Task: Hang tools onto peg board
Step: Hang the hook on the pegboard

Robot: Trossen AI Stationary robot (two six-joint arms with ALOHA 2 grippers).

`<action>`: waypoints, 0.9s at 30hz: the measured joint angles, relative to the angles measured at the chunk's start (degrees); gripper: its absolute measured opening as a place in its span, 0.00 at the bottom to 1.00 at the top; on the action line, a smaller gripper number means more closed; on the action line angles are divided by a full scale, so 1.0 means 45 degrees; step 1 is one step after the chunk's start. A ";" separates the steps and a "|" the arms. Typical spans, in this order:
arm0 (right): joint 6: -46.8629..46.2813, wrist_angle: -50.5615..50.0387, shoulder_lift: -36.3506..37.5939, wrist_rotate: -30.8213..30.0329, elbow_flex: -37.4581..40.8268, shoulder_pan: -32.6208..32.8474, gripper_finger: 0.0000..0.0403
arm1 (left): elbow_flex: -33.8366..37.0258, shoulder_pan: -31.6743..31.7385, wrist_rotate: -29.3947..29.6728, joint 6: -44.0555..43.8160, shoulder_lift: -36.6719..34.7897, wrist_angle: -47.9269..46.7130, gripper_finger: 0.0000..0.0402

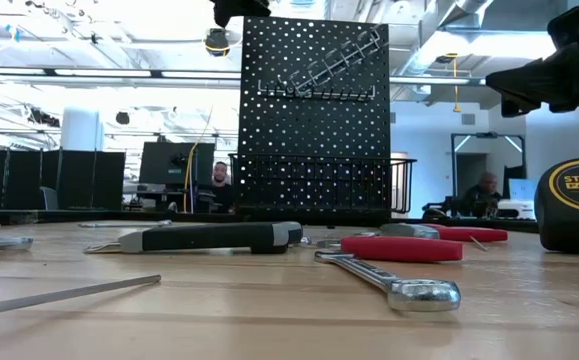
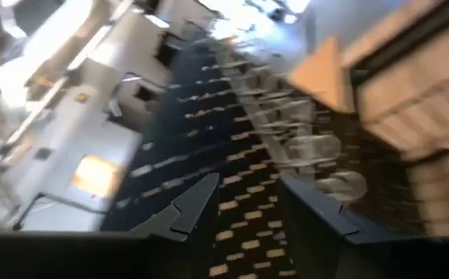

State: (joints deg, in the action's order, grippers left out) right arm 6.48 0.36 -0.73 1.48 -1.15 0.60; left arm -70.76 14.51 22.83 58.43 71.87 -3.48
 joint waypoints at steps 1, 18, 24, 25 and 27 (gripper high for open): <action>0.0000 0.0000 0.0000 0.0000 -0.0004 0.0004 0.07 | 0.0000 -0.0318 0.0218 -0.0175 0.0070 -0.0309 0.30; 0.0000 0.0001 0.0004 -0.0001 -0.0003 0.0001 0.07 | 0.3755 -0.1331 0.1816 0.0872 0.1638 0.6193 0.15; 0.0000 0.0002 0.0000 0.0000 0.0000 0.0002 0.07 | 0.3764 -0.0830 0.1347 0.2672 0.3217 0.8808 0.24; 0.0000 -0.0003 0.0000 0.0000 -0.0003 0.0004 0.07 | 0.3737 -0.0711 0.1404 0.2629 0.3467 0.9408 0.26; 0.0000 0.0000 0.0000 0.0000 -0.0002 0.0004 0.07 | 0.3580 -0.0525 0.1682 0.2483 0.3905 1.0092 0.29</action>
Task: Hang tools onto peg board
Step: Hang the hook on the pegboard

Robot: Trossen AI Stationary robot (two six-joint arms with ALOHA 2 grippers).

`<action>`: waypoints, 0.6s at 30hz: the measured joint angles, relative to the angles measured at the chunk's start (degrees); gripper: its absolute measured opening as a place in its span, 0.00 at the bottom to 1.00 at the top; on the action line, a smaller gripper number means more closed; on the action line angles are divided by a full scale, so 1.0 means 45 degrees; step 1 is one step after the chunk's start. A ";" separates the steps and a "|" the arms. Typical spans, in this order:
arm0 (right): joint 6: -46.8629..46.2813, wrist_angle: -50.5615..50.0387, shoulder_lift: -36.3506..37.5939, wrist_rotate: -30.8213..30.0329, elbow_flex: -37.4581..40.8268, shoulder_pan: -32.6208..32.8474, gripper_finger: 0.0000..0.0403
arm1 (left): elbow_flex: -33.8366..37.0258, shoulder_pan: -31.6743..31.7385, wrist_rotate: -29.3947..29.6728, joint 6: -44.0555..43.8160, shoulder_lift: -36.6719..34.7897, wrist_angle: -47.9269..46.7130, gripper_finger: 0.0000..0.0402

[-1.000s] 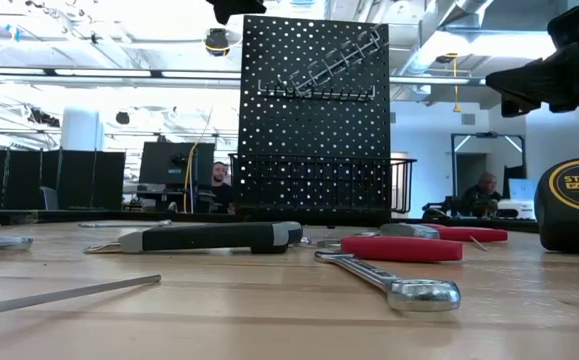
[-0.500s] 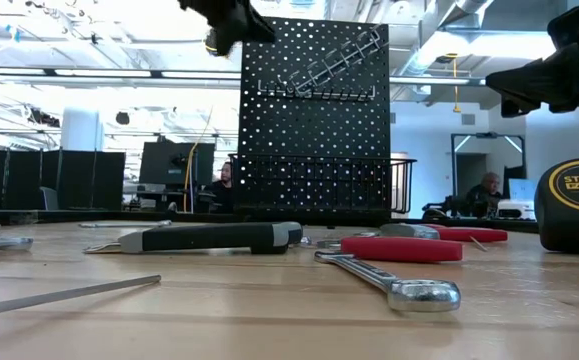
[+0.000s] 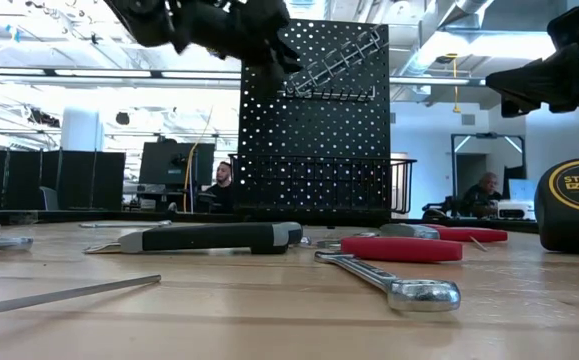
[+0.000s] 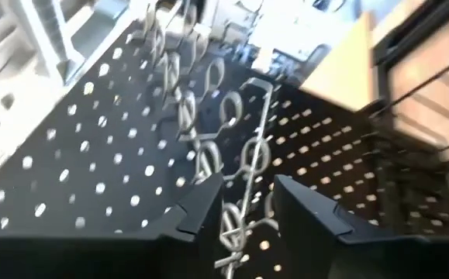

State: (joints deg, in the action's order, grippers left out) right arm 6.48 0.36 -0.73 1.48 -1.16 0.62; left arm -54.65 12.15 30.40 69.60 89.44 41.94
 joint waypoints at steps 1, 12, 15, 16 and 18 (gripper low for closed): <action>0.0000 0.0000 0.0000 -0.0003 0.0002 0.0000 0.07 | -0.0125 0.0074 0.0188 0.0005 0.0230 0.0208 0.30; 0.0000 -0.0005 0.0000 -0.0001 0.0001 -0.0001 0.07 | -0.0994 0.0470 0.1613 0.1016 0.1381 0.0439 0.27; 0.0000 -0.0004 0.0000 -0.0005 -0.0002 -0.0004 0.07 | -0.0991 0.0455 0.2230 0.1064 0.1386 0.0423 0.25; 0.0000 -0.0001 0.0000 -0.0004 0.0002 -0.0004 0.07 | -0.0991 0.0449 0.2332 0.1077 0.1386 0.0482 0.24; 0.0000 -0.0002 0.0000 -0.0005 0.0002 0.0000 0.07 | -0.0991 0.0435 0.2413 0.1112 0.1372 0.0552 0.23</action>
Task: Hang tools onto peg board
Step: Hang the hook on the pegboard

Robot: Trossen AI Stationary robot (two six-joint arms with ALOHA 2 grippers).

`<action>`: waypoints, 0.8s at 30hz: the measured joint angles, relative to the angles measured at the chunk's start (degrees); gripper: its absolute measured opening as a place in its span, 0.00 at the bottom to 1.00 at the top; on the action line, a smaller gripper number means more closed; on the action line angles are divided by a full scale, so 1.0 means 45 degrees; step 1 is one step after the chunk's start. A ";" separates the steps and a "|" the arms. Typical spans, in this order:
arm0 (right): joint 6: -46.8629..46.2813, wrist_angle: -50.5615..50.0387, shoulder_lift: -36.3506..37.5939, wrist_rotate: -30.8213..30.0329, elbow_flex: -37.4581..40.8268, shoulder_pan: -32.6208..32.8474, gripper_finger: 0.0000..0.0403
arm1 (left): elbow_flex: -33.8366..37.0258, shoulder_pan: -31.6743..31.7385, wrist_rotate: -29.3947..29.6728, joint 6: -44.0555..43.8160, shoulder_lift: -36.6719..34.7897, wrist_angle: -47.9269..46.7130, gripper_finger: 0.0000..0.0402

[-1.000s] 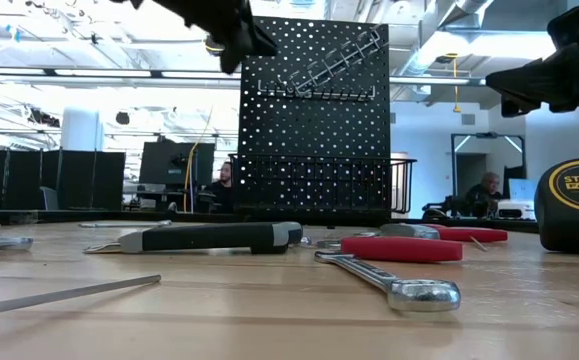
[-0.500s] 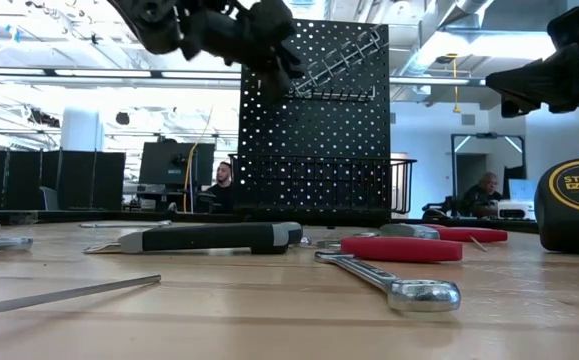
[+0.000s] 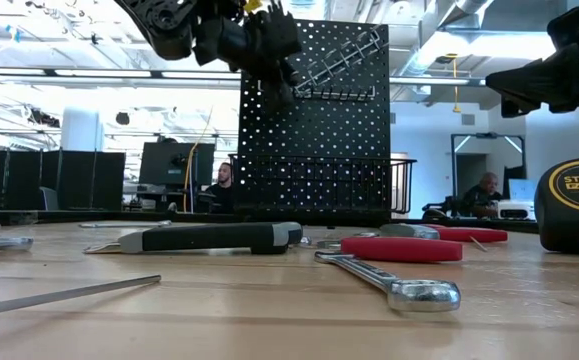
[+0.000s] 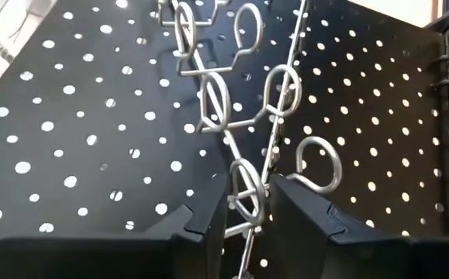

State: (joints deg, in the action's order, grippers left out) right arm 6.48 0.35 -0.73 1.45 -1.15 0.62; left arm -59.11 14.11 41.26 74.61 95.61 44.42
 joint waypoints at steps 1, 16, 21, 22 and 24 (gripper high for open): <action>0.0000 -0.0001 0.0000 0.0003 0.0000 -0.0003 0.07 | 0.0000 -0.0009 0.0005 0.0000 0.0000 0.0005 0.22; 0.0000 0.0000 0.0000 0.0000 0.0000 0.0000 0.07 | 0.0005 -0.0189 -0.0015 0.1117 0.0000 0.0053 0.04; 0.0000 -0.0002 0.0000 0.0005 -0.0004 -0.0005 0.07 | -0.0321 -0.0187 -0.0011 0.1508 0.0000 0.0077 0.02; 0.0000 -0.0002 0.0000 0.0001 -0.0001 -0.0005 0.07 | -0.0400 -0.0184 -0.0070 0.1648 0.0000 0.0089 0.02; 0.0000 0.0002 0.0000 0.0005 -0.0002 -0.0002 0.07 | -0.0560 -0.0189 -0.0121 0.1858 0.0005 0.0047 0.02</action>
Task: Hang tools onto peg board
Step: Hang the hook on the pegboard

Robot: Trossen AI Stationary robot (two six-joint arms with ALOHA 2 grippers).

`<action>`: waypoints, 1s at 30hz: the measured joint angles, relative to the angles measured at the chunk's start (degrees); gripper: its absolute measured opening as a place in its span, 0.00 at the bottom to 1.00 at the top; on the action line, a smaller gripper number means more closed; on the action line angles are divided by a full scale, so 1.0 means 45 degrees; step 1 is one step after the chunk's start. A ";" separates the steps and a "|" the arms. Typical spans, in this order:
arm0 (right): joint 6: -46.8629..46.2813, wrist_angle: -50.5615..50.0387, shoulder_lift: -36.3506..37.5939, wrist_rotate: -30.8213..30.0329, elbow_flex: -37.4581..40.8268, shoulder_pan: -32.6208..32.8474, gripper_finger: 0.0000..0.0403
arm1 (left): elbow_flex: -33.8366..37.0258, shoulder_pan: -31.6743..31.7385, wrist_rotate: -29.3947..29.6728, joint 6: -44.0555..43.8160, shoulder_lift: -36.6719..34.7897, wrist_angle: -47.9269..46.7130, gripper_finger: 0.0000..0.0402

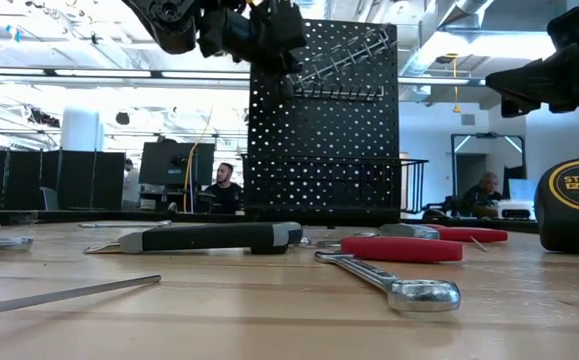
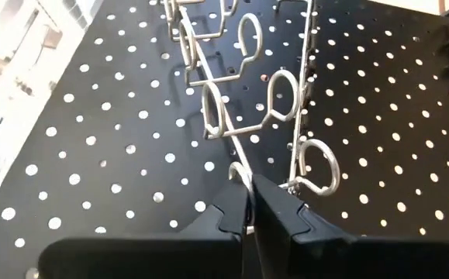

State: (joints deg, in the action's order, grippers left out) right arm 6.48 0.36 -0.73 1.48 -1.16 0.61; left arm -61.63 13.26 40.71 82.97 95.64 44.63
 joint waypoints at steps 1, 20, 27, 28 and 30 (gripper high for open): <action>0.0000 -0.0005 0.0000 -0.0001 0.0001 0.0001 0.07 | -0.0074 -0.0005 0.0028 0.0107 0.0000 -0.0079 0.01; 0.0000 -0.0005 0.0000 0.0000 -0.0001 0.0002 0.07 | -0.0863 0.0058 -0.0354 -0.0019 0.0005 -0.1800 0.01; 0.0000 0.0000 0.0000 -0.0005 0.0002 -0.0001 0.07 | -0.0877 0.0078 -0.0382 -0.1283 -0.0019 -0.2031 0.02; 0.0000 0.0000 0.0000 0.0000 -0.0002 0.0002 0.07 | -0.0877 0.0078 -0.0424 -0.1423 -0.0024 -0.2063 0.02; 0.0000 -0.0005 0.0000 0.0000 -0.0002 -0.0002 0.07 | -0.0877 0.0078 -0.0526 -0.1611 -0.0024 -0.2081 0.02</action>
State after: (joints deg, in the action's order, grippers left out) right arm 6.48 0.34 -0.73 1.48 -1.17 0.60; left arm -65.58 13.61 38.35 75.72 95.53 35.27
